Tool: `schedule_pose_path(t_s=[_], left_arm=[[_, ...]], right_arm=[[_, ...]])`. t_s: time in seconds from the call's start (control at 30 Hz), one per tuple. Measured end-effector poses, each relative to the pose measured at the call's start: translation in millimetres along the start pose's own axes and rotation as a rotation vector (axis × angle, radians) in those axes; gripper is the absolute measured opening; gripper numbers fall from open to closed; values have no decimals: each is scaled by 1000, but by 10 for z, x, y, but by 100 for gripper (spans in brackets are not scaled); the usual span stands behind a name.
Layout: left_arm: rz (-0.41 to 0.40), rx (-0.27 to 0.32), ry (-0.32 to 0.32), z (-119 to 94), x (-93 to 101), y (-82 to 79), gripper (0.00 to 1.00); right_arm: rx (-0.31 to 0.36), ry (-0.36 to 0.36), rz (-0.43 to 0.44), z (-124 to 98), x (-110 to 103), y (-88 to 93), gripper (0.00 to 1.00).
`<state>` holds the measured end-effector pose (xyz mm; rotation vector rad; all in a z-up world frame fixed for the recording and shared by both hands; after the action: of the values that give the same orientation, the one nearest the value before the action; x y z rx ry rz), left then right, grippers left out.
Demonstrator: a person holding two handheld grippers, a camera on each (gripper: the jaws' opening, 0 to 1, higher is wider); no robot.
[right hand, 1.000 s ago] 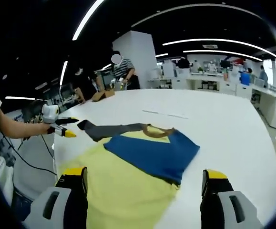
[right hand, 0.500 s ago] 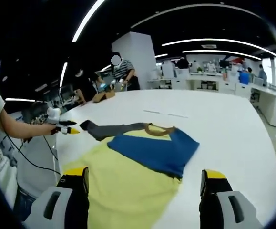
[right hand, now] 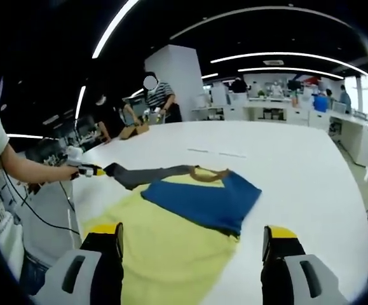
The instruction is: Fold the garment on the visible template until the final outline fits inside the template.
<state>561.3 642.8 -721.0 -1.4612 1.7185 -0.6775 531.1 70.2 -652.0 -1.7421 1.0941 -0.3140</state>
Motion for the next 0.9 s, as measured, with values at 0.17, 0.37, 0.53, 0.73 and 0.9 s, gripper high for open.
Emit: schedule_pose_path(t_s=[0.17,0.37,0.53,0.73,0.9], left_arm=[[-12,-28,-1,94,-46,45,18],[-48,-20,14,113,-41,49,0],[-63,8,12,6,-55,-25,0],[-77,57,13,-163,-93,-168,0],[-82,69,31,-314,-87,-270,0]], right_arm=[[-6,12,8,-5,21,19,87],[-3,17,12,-12,13,10,87],[0,19,9,-13,1,-5,86],[-4,6,-3,-9,-41,-2,86],[1,-2,-5,-15,-57,-2,86]])
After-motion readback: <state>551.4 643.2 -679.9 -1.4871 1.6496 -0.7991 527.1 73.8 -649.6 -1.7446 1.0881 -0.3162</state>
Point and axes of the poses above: the point that each gripper's makers call its tool centre point, and the gripper's own axes: z roughly forward along the fingers, x roughly to its right, y roughly out of its underside, the point moved 3 cm from there along -z, roughly backward along the fingers, and after that the axes turned 5 degrees about z, right-handed, at the moved point
